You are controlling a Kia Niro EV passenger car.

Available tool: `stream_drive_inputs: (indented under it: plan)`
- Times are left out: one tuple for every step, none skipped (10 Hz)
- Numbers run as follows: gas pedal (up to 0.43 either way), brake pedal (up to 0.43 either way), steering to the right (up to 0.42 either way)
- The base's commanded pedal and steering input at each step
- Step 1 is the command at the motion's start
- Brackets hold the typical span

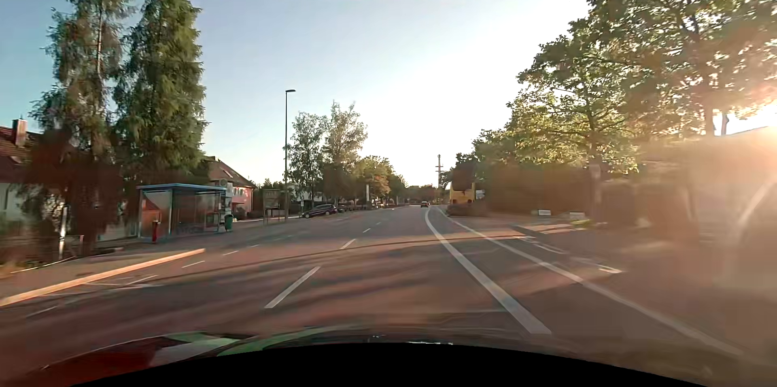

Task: Follow the waypoints while adhering to traffic rules and regulations

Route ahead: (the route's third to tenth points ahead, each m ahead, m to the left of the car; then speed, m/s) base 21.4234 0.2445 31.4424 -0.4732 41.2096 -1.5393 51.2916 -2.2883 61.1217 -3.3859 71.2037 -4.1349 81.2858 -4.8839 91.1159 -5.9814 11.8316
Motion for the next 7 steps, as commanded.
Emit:
stream_drive_inputs:
  plan:
    - [0.13,0.0,0.01]
    - [0.13,0.0,0.009]
    - [0.13,0.0,0.009]
    - [0.13,0.0,0.009]
    - [0.138,0.0,0.009]
    - [0.138,0.0,0.008]
    - [0.15,0.0,0.009]
